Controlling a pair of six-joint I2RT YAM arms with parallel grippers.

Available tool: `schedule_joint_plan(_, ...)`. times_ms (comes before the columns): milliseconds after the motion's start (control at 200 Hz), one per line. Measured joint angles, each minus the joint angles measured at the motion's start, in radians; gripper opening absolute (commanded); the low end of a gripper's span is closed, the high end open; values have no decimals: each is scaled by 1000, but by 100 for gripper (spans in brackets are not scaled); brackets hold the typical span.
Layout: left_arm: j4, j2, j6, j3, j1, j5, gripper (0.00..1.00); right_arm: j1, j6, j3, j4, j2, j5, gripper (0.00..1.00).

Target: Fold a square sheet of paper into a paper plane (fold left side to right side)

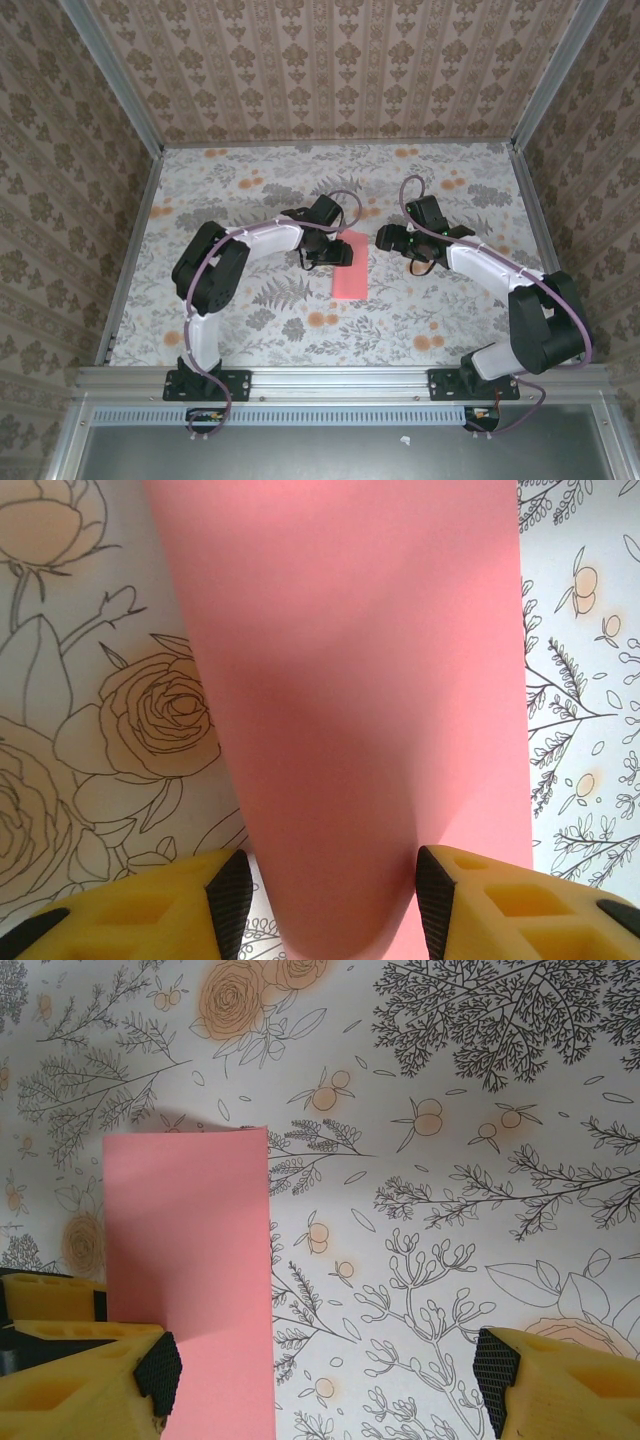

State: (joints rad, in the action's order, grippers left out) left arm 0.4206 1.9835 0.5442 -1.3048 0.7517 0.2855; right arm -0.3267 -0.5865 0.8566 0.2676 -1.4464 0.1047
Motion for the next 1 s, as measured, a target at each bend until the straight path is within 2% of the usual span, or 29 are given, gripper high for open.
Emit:
schedule_joint_plan(75,1,0,0,0,0,-2,51,0,0,0,-2,0,12,74)
schedule_joint_plan(155,2,0,-1,0,0,-3,52,0,4,0,-12,-9,44,65)
schedule_joint_plan(400,7,2,-3,-5,0,-3,51,-6,-47,1,-85,-137,194,27)
schedule_joint_plan(445,8,3,-3,-6,1,-3,52,-12,-56,1,-100,-160,219,23)
schedule_joint_plan(675,10,4,-3,-7,1,-3,51,-46,-87,32,-135,-251,293,21)
schedule_joint_plan(1000,15,8,-2,-12,2,-6,52,-52,-99,35,-137,-243,266,22)
